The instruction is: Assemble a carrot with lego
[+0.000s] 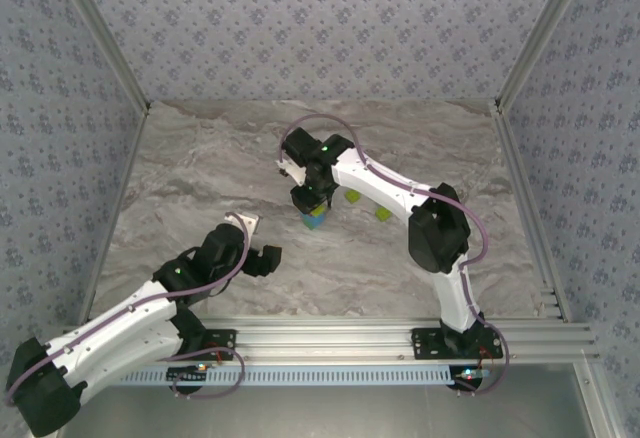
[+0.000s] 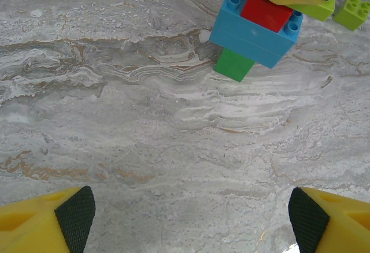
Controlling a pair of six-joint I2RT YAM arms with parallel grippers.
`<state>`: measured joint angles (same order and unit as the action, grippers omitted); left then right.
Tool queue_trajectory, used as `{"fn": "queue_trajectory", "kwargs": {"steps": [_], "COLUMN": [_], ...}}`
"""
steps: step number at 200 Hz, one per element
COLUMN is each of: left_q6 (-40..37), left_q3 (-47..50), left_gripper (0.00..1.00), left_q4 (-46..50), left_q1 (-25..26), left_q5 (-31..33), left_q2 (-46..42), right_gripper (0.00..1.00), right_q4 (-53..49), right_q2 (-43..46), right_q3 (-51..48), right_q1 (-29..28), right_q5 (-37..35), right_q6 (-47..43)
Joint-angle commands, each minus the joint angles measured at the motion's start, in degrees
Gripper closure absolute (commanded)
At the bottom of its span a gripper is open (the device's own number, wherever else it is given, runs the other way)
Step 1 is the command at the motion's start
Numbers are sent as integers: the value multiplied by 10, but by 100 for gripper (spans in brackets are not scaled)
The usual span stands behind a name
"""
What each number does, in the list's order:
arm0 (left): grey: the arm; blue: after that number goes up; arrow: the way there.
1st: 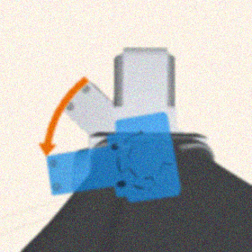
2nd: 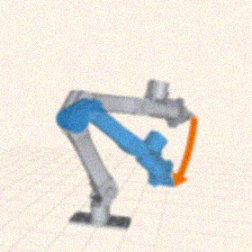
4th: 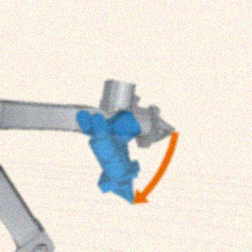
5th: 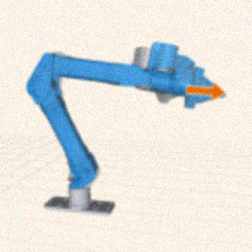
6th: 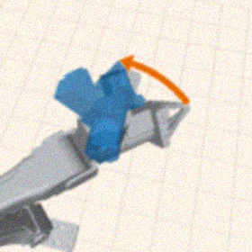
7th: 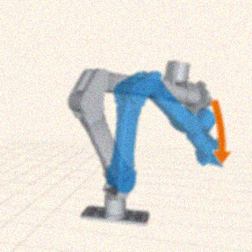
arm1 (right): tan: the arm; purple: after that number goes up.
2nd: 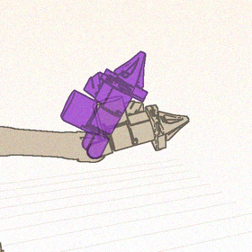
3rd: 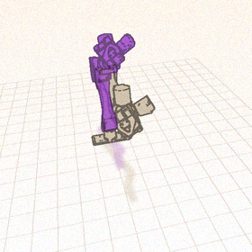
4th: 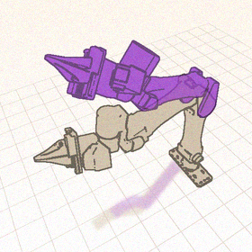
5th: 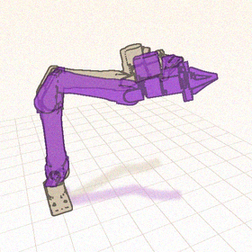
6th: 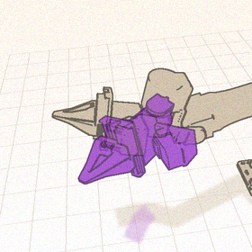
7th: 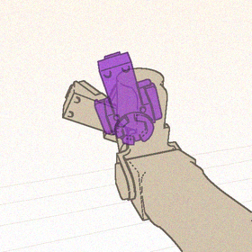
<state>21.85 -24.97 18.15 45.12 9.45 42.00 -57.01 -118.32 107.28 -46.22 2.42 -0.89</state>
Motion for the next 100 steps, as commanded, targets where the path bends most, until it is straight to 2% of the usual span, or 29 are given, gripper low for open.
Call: {"fn": "queue_trajectory", "kwargs": {"steps": [1, 100], "left_q6": [-10, -10], "left_q3": [-7, -7], "left_gripper": [11, 11], "left_q4": [-7, -6], "left_q1": [4, 4], "left_q5": [-8, -8], "left_q2": [-5, -7], "right_gripper": [65, 65], "right_q4": [-15, 9], "right_q2": [-27, -32], "right_q3": [-7, -56], "right_q1": [1, -6], "right_q5": [10, 11], "right_q6": [3, 14]}}
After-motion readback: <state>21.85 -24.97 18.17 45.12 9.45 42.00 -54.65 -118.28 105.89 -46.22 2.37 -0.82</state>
